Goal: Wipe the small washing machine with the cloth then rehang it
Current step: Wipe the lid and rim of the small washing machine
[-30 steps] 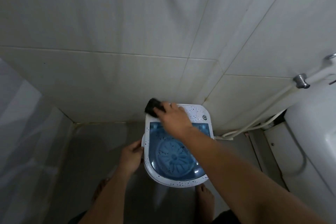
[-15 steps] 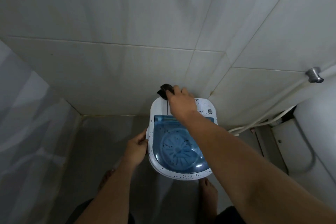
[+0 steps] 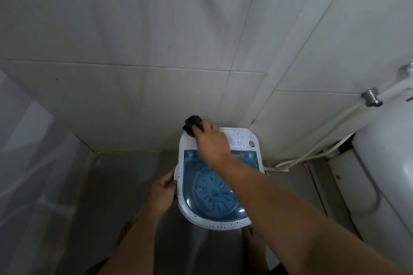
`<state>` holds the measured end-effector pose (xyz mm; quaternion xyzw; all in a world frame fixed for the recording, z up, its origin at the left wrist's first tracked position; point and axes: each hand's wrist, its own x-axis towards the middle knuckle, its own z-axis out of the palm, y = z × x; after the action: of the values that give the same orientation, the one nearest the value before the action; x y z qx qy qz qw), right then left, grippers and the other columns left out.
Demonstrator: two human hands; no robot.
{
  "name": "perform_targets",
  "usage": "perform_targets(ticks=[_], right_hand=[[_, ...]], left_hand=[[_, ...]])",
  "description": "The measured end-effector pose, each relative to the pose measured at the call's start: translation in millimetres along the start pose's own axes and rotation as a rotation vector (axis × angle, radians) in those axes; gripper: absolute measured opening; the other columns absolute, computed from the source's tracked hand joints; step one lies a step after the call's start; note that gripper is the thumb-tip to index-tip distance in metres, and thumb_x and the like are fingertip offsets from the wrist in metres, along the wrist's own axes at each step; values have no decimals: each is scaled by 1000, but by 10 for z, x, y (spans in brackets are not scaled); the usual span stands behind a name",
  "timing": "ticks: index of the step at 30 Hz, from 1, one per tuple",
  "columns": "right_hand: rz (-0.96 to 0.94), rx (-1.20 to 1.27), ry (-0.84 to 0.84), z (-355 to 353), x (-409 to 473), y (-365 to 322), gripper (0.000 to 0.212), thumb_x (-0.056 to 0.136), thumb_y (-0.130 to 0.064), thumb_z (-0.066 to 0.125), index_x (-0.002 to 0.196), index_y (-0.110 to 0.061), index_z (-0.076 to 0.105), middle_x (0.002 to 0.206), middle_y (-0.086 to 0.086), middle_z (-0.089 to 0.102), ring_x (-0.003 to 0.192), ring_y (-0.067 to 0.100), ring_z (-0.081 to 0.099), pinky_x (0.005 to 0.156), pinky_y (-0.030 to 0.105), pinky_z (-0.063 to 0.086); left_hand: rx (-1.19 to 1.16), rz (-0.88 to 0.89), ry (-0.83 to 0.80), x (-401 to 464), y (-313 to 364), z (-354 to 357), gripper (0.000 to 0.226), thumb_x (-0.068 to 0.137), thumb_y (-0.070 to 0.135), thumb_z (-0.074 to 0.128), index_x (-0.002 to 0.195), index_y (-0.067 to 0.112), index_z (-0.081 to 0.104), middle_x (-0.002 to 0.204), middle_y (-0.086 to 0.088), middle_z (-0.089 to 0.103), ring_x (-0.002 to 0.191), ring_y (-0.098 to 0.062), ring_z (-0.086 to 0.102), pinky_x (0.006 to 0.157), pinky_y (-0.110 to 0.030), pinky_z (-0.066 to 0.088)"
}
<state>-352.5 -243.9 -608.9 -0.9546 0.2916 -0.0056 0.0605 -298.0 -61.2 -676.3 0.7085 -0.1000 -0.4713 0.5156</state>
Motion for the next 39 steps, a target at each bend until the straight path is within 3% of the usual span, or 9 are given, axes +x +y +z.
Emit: perform_targets(ticks=[4,10,15,18,22,28,31,35,39], right_hand=[[-374,-23,-128,185,-396,-256,54,85,-6,63,137,-15,54,131,17,48,107,38,50,74,48,53],[94,-43,-15,-127,-94,132,62,85,-1,62,143,-13,46,138,19,41,115,37,48,85,50,55],[-134,55,-136,25,-740,60,55,89,-13,64,141,-17,47,129,15,43,110,34,49,79,49,57],[-78,169,-51,-184,-471,338,42,99,-21,54,141,-21,52,122,11,49,106,32,52,79,45,55],[139,64,-4,-314,-48,878,42,100,-18,50,141,-20,51,129,13,46,108,38,52,82,45,52],[-65,-124,-97,-254,-448,1485,51,96,-20,59,145,-26,48,133,12,45,111,35,50,75,45,56],[-2,-247,-116,-334,-492,1699,53,94,-16,57,145,-26,46,132,12,45,111,33,50,75,45,56],[220,-97,-82,-261,-411,1348,61,90,-10,58,148,-24,42,134,13,42,112,33,49,79,44,55],[140,-89,-60,51,-946,936,71,85,-9,62,152,-22,39,133,15,42,109,35,50,71,44,55]], left_hand=[[39,-18,18,-14,13,-16,39,98,6,50,101,39,70,92,7,78,85,-14,73,71,-30,56],[13,-24,22,5,5,-16,51,98,3,50,110,51,62,96,13,76,86,-11,74,74,-33,59],[60,-12,13,-25,54,-11,48,98,3,50,115,47,59,102,4,74,93,-19,73,79,-35,58],[92,-6,6,-20,58,-23,47,98,4,49,127,41,57,107,1,74,93,-18,72,77,-34,58],[165,-13,-5,-35,60,-12,48,100,7,48,140,32,51,105,9,68,93,-11,68,77,-29,55],[155,4,23,-65,112,27,46,100,7,48,134,39,50,111,3,65,95,-13,66,74,-21,53],[105,-7,27,-62,108,7,46,98,6,51,128,42,53,107,2,71,96,-15,69,74,-26,58],[55,-25,33,-69,110,21,48,98,3,50,133,35,56,111,-2,70,96,-18,68,78,-31,57],[33,-41,26,-72,101,12,46,99,6,51,133,35,58,117,-2,70,101,-22,69,88,-40,56]])
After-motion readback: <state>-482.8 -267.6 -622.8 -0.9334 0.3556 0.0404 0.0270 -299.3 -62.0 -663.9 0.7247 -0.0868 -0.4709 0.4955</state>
